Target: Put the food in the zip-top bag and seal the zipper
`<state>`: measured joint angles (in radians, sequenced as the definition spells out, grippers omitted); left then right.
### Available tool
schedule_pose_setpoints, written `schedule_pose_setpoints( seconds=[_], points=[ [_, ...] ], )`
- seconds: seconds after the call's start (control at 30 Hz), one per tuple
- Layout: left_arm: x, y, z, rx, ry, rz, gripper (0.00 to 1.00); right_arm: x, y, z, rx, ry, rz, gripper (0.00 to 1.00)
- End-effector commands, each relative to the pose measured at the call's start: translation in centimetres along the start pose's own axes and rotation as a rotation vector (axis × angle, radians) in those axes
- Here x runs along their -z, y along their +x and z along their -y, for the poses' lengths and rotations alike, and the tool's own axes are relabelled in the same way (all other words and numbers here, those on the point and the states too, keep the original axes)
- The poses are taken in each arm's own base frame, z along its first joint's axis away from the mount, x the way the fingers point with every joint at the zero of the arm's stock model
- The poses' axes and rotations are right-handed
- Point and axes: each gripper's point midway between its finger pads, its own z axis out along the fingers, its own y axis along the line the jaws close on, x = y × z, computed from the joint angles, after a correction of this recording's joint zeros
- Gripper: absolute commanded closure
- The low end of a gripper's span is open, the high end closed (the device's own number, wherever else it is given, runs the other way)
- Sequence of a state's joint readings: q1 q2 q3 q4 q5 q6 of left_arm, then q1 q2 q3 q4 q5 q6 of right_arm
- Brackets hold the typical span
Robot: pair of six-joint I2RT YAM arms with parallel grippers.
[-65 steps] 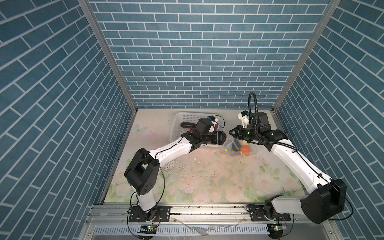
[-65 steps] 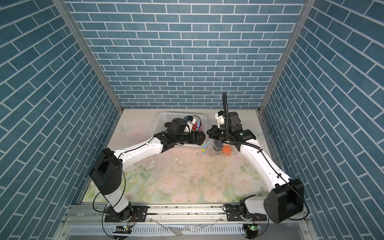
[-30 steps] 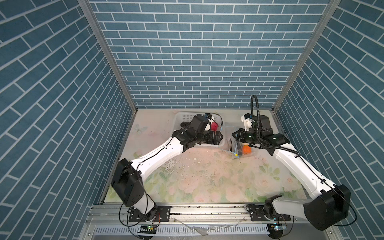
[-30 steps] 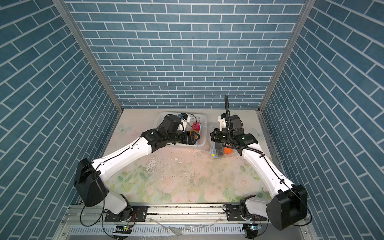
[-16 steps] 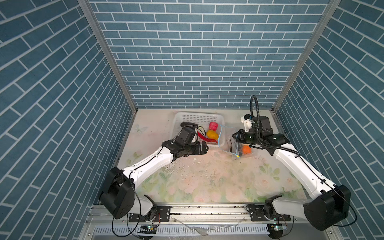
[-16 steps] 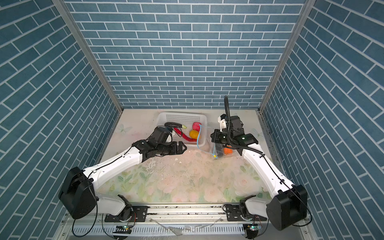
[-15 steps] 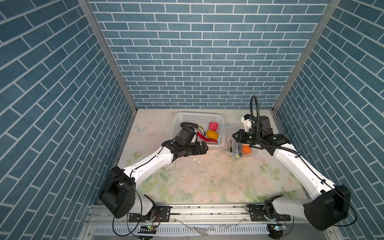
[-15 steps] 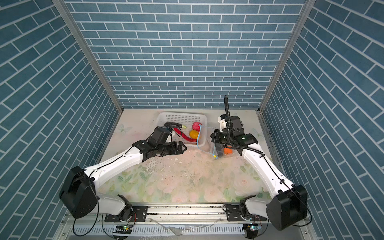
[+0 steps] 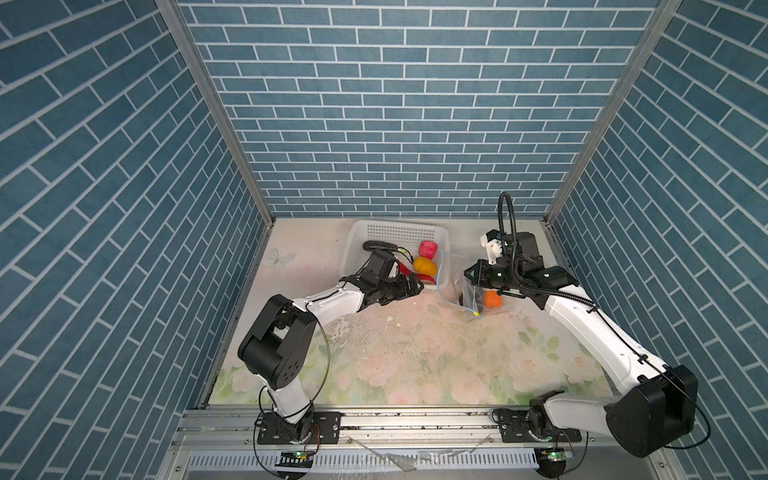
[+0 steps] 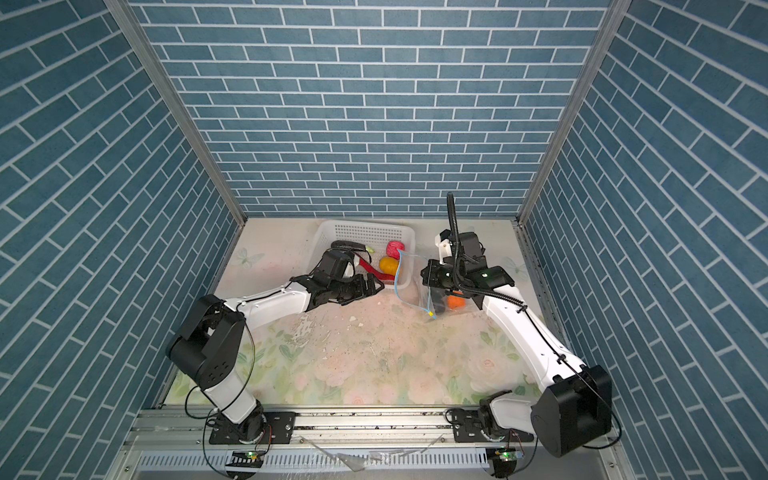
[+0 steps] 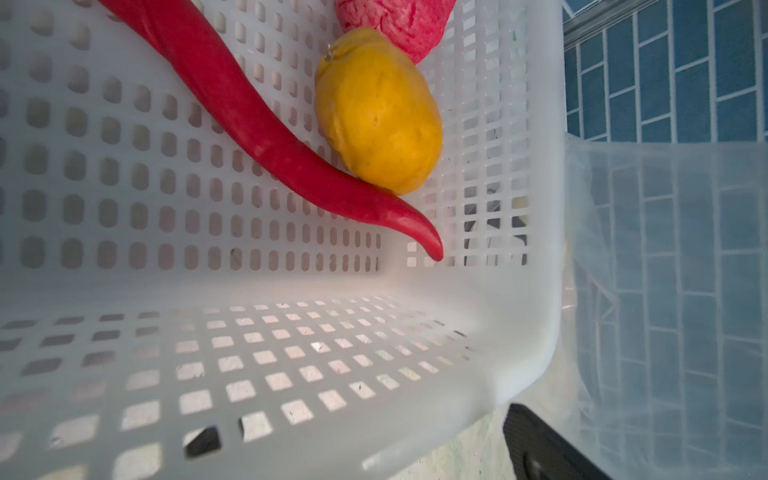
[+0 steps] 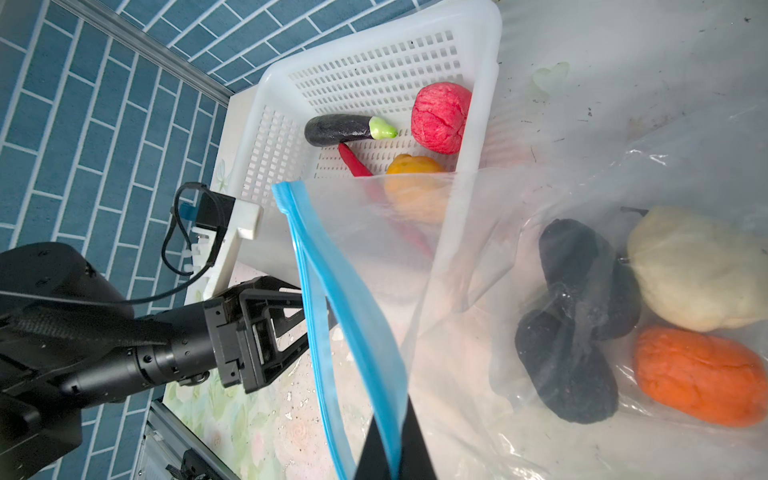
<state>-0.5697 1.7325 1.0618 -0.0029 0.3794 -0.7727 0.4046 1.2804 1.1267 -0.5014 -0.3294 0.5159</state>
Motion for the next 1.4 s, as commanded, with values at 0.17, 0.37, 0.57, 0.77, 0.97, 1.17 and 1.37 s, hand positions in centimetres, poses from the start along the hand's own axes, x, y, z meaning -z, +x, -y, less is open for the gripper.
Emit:
schedule_pose_setpoints(
  seconds=[0.17,0.37,0.57,0.77,0.97,1.17,1.37],
  points=[
    [-2.3,-4.0,3.8,-0.011,0.163,0.073,0.01,0.7,0.4,0.2,0.01,0.016,-0.011,1.0],
    [-3.7,-5.1,4.4,-0.018,0.177,0.094,0.01,1.0,0.3,0.1,0.011,0.014,-0.005,1.0],
    [-5.0,-6.0,4.5,-0.028,0.192,0.123,0.02,1.3,0.5,0.1,0.006,0.017,-0.004,1.0],
    [-5.8,-7.2,5.4,-0.042,0.217,0.149,0.04,1.4,0.7,0.3,0.003,0.029,-0.012,1.0],
    [-2.0,-6.0,4.5,-0.066,0.162,0.167,0.1,1.1,0.5,0.3,-0.007,0.023,-0.006,1.0],
    [3.9,-3.1,5.3,-0.158,0.125,0.148,0.17,0.6,0.4,0.0,-0.007,-0.005,0.005,1.0],
    [6.4,0.8,10.9,-0.308,0.213,0.095,0.19,0.5,0.5,-0.1,0.003,-0.023,0.013,1.0]
  ],
)
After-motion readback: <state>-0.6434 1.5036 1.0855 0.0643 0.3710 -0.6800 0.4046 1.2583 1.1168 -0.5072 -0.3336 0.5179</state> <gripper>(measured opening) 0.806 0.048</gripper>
